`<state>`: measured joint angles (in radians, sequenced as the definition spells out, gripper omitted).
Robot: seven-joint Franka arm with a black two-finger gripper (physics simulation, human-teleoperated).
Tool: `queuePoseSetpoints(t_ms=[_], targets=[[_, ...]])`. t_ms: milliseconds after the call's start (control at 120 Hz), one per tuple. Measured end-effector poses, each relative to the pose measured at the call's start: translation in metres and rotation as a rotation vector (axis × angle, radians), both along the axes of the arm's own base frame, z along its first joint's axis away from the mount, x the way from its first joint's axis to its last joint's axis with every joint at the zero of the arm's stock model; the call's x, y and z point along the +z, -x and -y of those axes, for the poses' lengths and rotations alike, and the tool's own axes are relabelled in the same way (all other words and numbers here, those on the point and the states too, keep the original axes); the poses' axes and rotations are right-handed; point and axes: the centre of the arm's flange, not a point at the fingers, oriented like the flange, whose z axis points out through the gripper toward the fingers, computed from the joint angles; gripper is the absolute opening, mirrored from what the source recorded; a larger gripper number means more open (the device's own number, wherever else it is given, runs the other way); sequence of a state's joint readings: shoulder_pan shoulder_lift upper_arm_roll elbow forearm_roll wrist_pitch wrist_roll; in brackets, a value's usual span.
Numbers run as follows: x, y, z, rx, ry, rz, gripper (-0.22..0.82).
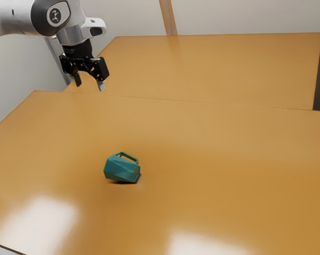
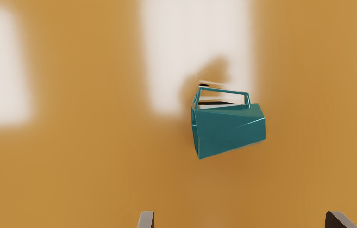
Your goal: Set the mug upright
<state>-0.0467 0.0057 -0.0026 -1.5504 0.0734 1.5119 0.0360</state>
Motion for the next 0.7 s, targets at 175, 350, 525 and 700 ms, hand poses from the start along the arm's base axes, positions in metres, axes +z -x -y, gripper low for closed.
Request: queuePoseSetpoints(t_ms=[175, 350, 525, 700], targets=[[0.001, 0.003, 0.001, -0.001, 0.001, 0.003, 0.59], [0.002, 0.022, -0.006, 0.008, 0.006, 0.005, 0.59], [-0.014, 0.034, -0.061, 0.108, 0.109, 0.009, 0.58], [-0.032, 0.04, -0.083, 0.128, 0.264, 0.032, 0.58]])
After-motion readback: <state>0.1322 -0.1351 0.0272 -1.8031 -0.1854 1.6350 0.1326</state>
